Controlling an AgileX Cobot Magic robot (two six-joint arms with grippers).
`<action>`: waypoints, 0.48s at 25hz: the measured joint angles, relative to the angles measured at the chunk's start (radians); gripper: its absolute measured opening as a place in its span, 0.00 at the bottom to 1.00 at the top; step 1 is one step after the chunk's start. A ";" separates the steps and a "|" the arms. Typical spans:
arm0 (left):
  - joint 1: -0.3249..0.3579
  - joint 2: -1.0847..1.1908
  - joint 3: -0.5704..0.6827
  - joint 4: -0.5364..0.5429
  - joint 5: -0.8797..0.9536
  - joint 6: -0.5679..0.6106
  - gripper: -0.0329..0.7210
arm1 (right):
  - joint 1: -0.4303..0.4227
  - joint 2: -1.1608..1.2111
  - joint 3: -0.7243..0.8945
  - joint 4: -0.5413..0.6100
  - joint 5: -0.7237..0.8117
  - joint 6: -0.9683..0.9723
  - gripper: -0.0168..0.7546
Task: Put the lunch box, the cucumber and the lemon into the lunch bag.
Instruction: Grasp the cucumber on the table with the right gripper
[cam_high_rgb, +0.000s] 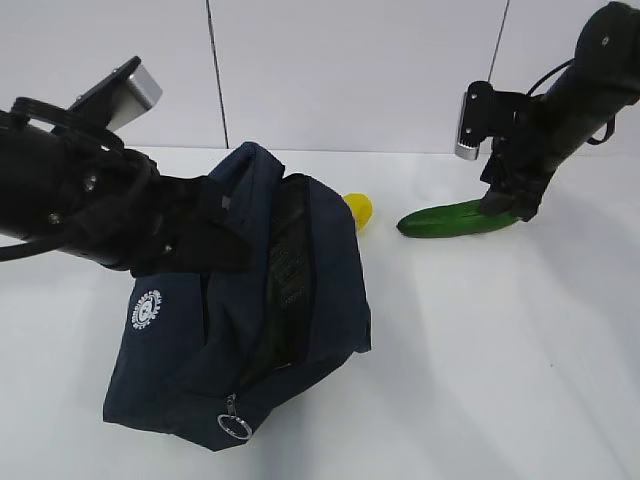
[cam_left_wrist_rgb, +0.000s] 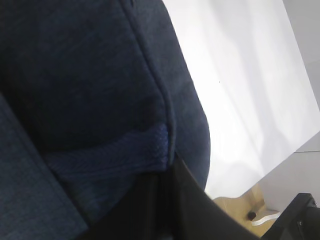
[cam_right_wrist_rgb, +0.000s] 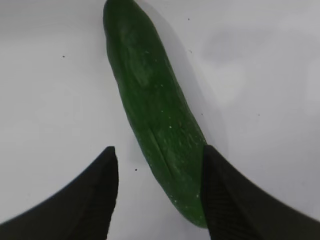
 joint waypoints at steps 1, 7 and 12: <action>0.000 0.000 0.000 0.000 0.000 0.000 0.06 | 0.000 0.018 0.000 -0.003 -0.025 -0.023 0.57; 0.000 0.000 0.000 0.006 -0.004 0.000 0.06 | 0.015 0.093 -0.020 -0.007 -0.101 -0.064 0.57; 0.000 0.000 0.000 0.006 -0.004 0.000 0.06 | 0.031 0.151 -0.107 -0.007 -0.088 -0.066 0.57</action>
